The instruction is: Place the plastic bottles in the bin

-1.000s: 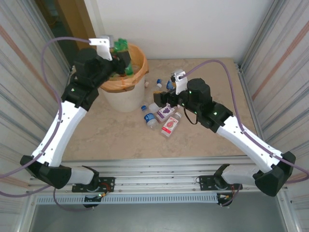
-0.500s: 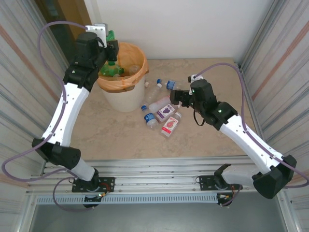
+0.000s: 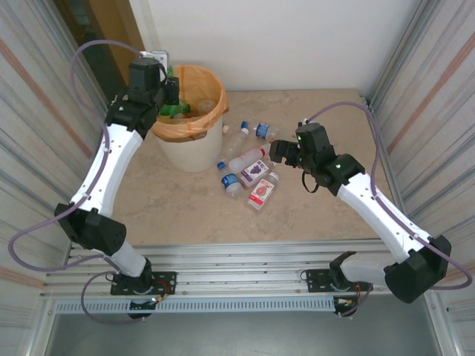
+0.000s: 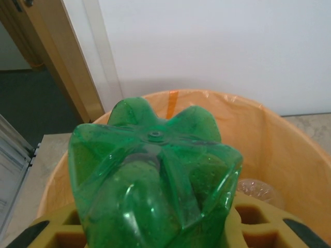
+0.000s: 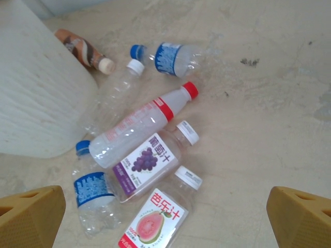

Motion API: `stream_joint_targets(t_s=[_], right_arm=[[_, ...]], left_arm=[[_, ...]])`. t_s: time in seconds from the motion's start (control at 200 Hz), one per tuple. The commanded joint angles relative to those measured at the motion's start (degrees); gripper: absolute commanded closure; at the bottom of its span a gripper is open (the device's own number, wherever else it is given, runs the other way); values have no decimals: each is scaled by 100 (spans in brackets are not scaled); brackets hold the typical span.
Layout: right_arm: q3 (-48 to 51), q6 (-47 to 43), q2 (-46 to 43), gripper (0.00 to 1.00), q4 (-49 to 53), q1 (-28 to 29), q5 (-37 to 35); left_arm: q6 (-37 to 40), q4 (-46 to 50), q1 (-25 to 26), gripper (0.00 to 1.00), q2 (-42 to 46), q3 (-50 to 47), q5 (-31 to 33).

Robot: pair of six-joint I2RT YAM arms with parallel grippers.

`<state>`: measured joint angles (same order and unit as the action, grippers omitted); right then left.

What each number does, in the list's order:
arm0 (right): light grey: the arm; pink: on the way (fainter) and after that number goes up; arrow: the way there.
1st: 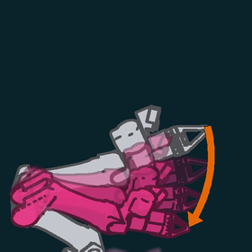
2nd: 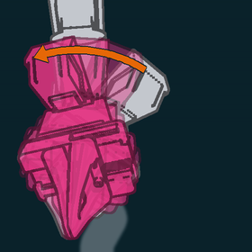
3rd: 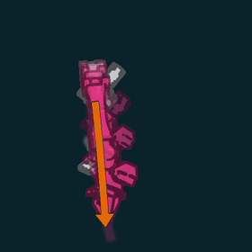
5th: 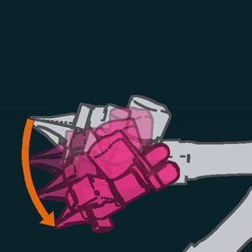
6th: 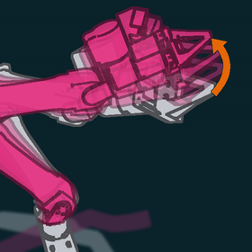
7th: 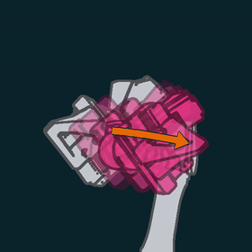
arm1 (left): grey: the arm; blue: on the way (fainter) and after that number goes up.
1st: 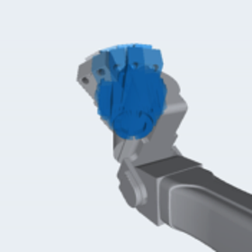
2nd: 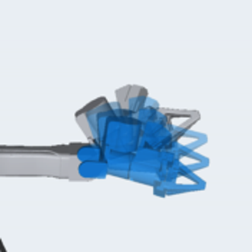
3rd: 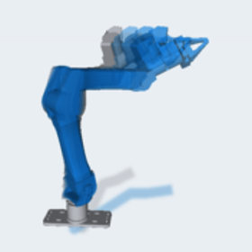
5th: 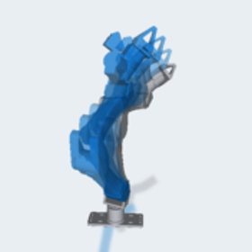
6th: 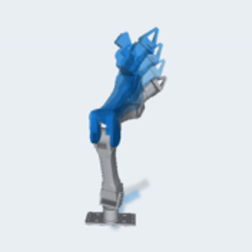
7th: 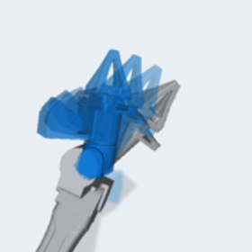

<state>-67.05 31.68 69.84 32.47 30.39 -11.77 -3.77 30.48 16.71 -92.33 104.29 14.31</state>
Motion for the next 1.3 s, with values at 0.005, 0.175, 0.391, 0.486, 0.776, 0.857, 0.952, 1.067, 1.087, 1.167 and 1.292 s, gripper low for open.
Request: stream_joint_targets(t_s=[0.005, 0.175, 0.391, 0.486, 0.776, 0.857, 0.952, 1.067, 1.087, 1.167, 1.292], right_arm=[[-56, 250, 63, 2, 243, -77, 51], [-36, 284, 89, 2, 267, -95, 78], [5, 487, 222, 2, 408, -112, 26], [59, 597, 270, 2, 445, -114, 25], [396, 1002, 406, 2, 414, -88, 147], [495, 1145, 489, 2, 394, -36, 132], [541, 1301, 604, 2, 384, 77, 111], [591, 1464, 750, 2, 378, 232, 105], [601, 1497, 783, 2, 364, 260, 105], [671, 1625, 870, 2, 298, 379, 169], [846, 1852, 1011, 2, 115, 567, 338]], left_arm=[[150, 71, -22, 72, -146, -76, 268], [168, 161, -20, 71, -327, -109, 445], [123, 272, -23, 60, -489, -137, 602], [108, 301, -24, 53, -521, -128, 617], [58, 389, -35, 33, -544, -23, 569], [28, 407, -32, 29, -524, 12, 478], [-32, 475, -30, 27, -471, 49, 339], [-138, 511, -28, 25, -331, 29, 114], [-161, 512, -27, 25, -302, 25, 68], [-264, 514, -23, 22, -134, -39, -108], [-471, 412, -2, 19, 198, -263, -451]])
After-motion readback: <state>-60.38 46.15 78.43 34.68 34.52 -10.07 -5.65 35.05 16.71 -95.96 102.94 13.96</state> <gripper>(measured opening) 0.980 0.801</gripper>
